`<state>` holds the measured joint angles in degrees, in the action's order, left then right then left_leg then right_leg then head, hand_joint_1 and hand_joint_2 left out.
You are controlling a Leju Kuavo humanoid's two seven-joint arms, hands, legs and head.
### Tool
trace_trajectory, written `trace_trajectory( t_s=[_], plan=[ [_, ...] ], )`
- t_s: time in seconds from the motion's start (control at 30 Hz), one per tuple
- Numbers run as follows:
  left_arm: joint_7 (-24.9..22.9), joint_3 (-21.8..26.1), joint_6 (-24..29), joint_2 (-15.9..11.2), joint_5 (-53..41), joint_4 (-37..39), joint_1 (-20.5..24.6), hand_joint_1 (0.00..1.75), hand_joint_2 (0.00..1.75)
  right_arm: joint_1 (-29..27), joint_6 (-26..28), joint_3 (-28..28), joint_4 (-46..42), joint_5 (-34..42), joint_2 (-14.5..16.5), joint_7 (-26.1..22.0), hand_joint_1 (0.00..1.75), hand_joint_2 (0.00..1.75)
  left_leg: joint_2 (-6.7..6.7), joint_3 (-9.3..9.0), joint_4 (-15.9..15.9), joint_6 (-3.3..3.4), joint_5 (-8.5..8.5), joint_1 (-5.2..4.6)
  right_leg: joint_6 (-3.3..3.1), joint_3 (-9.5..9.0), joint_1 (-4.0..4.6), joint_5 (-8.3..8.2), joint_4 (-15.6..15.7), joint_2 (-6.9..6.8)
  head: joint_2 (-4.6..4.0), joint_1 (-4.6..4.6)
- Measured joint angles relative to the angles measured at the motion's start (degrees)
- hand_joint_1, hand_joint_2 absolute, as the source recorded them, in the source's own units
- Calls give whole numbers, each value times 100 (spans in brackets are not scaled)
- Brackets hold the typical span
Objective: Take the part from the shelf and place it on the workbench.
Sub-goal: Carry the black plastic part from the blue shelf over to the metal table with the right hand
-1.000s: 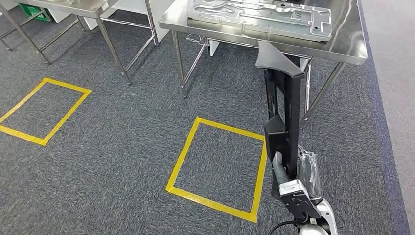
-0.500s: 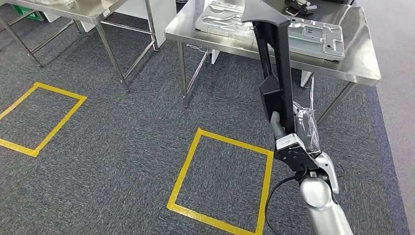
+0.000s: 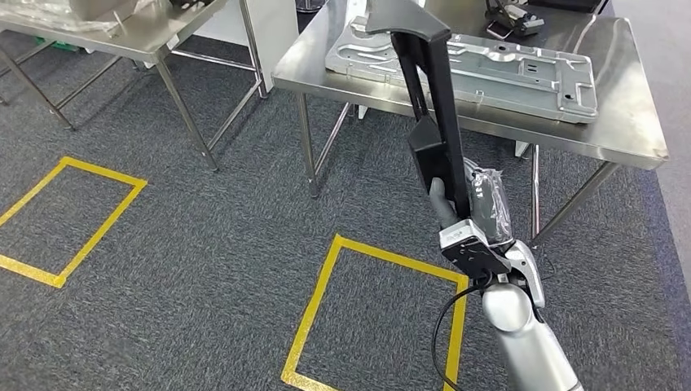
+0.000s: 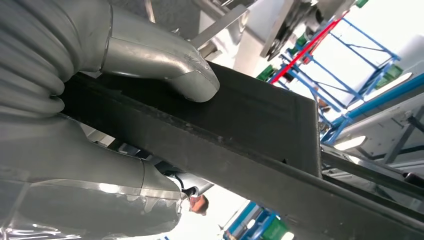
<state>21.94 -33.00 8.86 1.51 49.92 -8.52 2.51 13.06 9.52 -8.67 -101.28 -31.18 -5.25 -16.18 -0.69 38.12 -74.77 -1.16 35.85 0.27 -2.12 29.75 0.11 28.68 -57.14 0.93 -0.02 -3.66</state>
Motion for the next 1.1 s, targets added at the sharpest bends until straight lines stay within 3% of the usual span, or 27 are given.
trace_trajectory(
  t_s=[0.03, 0.07, 0.1, 0.17, 0.2, 0.23, 0.3, 0.33, 0.4, 0.43, 0.5, 0.53, 0.57, 0.6, 0.63, 0.7, 0.73, 0.77, 0.83, 0.9, 0.93, 1.0, 1.03, 1.07, 1.1],
  plan=[
    [-12, -1, 4, -2, 0, 0, -14, 0, 0, -9, -4, -21, 6, 81, 16, -22, 175, 175, 3, 147, 70, -29, 188, 13, 16, -112, -15, 93, 0, 41, 0, 1],
    [-24, -1, 10, -5, 0, 0, -29, 0, 0, -13, -9, -32, 14, 165, 30, -41, 175, 175, 2, 235, 264, -54, 222, 24, 35, -232, -32, 190, 0, 89, 0, 1],
    [-34, -1, 16, -10, 1, 0, -45, 0, 0, -13, -11, -37, 24, 231, 43, -57, 175, 175, -16, 276, 561, -70, 24, 33, 55, -350, -47, 291, 1, 129, 0, 1],
    [-59, -1, 28, -21, 7, 8, -92, 0, 0, -5, -14, -43, 56, 304, 67, -86, 175, 175, -113, 299, 1210, -60, -914, 41, 102, -546, -70, 488, 5, 218, 0, 2],
    [-71, -1, 33, -28, 15, 11, -103, 0, 0, 1, -15, -45, 73, 324, 75, -97, 175, 175, -150, 280, 1408, -32, -1304, 31, 136, -614, -78, 569, 33, 266, 0, 1],
    [-81, -1, 37, -33, 24, 14, -104, 0, 0, 7, -16, -46, 87, 339, 80, -106, 175, 175, -160, 253, 1514, 11, -1517, 21, 176, -671, -83, 605, 56, 313, 0, 1],
    [-89, -1, 43, -32, 36, 11, -65, 0, 0, 23, -20, -41, 97, 354, 84, -110, 175, 175, -80, 121, 1582, 119, -1452, 9, 256, -635, -91, 485, -80, 343, 0, 0],
    [-91, -1, 45, -27, 39, 9, -46, 0, 0, 29, -21, -38, 100, 356, 86, -114, 175, 175, -38, 30, 1643, 168, -1406, 17, 288, -493, -90, 324, -353, 276, 0, 1],
    [-94, -1, 47, -25, 44, 4, -24, 0, 0, 40, -25, -34, 117, 357, 91, -116, 175, 175, 25, -205, 1752, 226, -1291, 26, 318, 27, -86, 130, -1123, 80, 0, 1],
    [-94, -1, 48, -27, 47, 4, -22, 0, 0, 40, -30, -33, 133, 358, 93, -117, 175, 175, 54, -332, 1792, 238, -1211, 22, 324, 305, -82, 205, -1438, 3, 0, 1],
    [-95, -1, 50, -28, 54, 4, -33, 0, 0, 37, -67, -30, 177, 359, 94, -113, 175, 175, 117, -617, 1848, 243, -1028, 16, 330, 731, -82, 738, -1666, -31, 0, 2],
    [-92, -1, 50, -27, 60, 4, -40, 0, 0, 37, -91, -29, 202, 359, 94, -112, 175, 175, 152, -775, 1864, 241, -926, 15, 333, 867, -81, 1018, -1601, -36, 0, 2],
    [-86, -1, 50, -25, 69, 4, -43, 0, 0, 40, -114, -29, 227, 359, 94, -110, 175, 175, 191, -944, 1873, 235, -815, 13, 326, 958, -78, 1167, -1429, -53, 0, 2],
    [-76, -1, 49, -21, 77, 4, -43, 0, 0, 43, -132, -29, 252, 358, 94, -109, 175, 175, 232, -1110, 1876, 226, -702, 9, 300, 1013, -69, 1084, -1177, -96, 0, 2],
    [-66, -1, 49, -15, 84, 6, -56, 0, 0, 47, -149, -30, 281, 358, 95, -107, 175, 175, 271, -1248, 1882, 216, -578, 1, 243, 1047, -44, 656, -872, -209, 0, 2],
    [-48, -1, 45, 1, 95, 10, -60, 0, 0, 71, -200, -33, 351, 355, 96, -89, 175, 175, 362, -1463, 1844, 172, -339, -36, 135, 1109, 30, -434, -404, -446, 0, 7],
    [-43, -1, 45, 7, 99, 10, -58, 0, 0, 93, -226, -39, 379, 351, 97, -71, 175, 175, 416, -1533, 1840, 137, -248, -53, 92, 1130, 57, -796, -316, -494, 0, 10],
    [-38, -1, 44, 11, 103, 9, -34, 0, 0, 134, -244, -44, 396, 347, 98, -52, 175, 175, 463, -1573, 1789, 94, -222, -65, 73, 1139, 69, -884, -305, -449, 0, 14],
    [-35, -1, 45, 14, 105, 4, 8, 0, 0, 234, -258, -52, 404, 343, 102, -27, 175, 175, 444, -1438, 1473, 15, -351, -52, 21, 1078, 40, -811, -285, -278, 0, 16],
    [-35, -1, 44, 15, 107, 2, 39, 0, 0, 313, -272, -53, 427, 343, 109, -13, 175, 175, 261, -1043, 819, -37, -419, -21, -32, 971, 8, -761, -206, -143, 0, 15],
    [-38, -1, 44, 16, 109, 2, 43, 0, 0, 331, -285, -58, 449, 343, 114, -6, 175, 175, 173, -819, 499, -56, -296, -4, -50, 917, 2, -727, -185, -74, 0, 16],
    [-47, -1, 45, 17, 113, 2, 47, 0, 0, 344, -309, -72, 497, 343, 129, 4, 175, 175, 125, -436, 115, -84, 136, 17, -58, 824, -3, -650, -174, 86, 0, 16],
    [-51, -1, 45, 18, 116, 2, 47, 0, 0, 345, -316, -77, 521, 343, 134, 9, 175, 175, 123, -308, 95, -87, 268, 21, -53, 776, -2, -611, -175, 172, 0, 16],
    [-54, -1, 45, 17, 122, 2, 46, 0, 0, 345, -319, -79, 541, 343, 137, 16, 175, 175, 118, -248, 219, -78, 238, 23, -45, 727, 1, -575, -176, 253, 0, 16],
    [-55, -1, 45, 17, 128, 2, 45, 0, 0, 345, -320, -79, 557, 343, 138, 28, 175, 175, 94, -250, 480, -60, 34, 23, -34, 677, 2, -542, -176, 331, 0, 16]
  ],
)
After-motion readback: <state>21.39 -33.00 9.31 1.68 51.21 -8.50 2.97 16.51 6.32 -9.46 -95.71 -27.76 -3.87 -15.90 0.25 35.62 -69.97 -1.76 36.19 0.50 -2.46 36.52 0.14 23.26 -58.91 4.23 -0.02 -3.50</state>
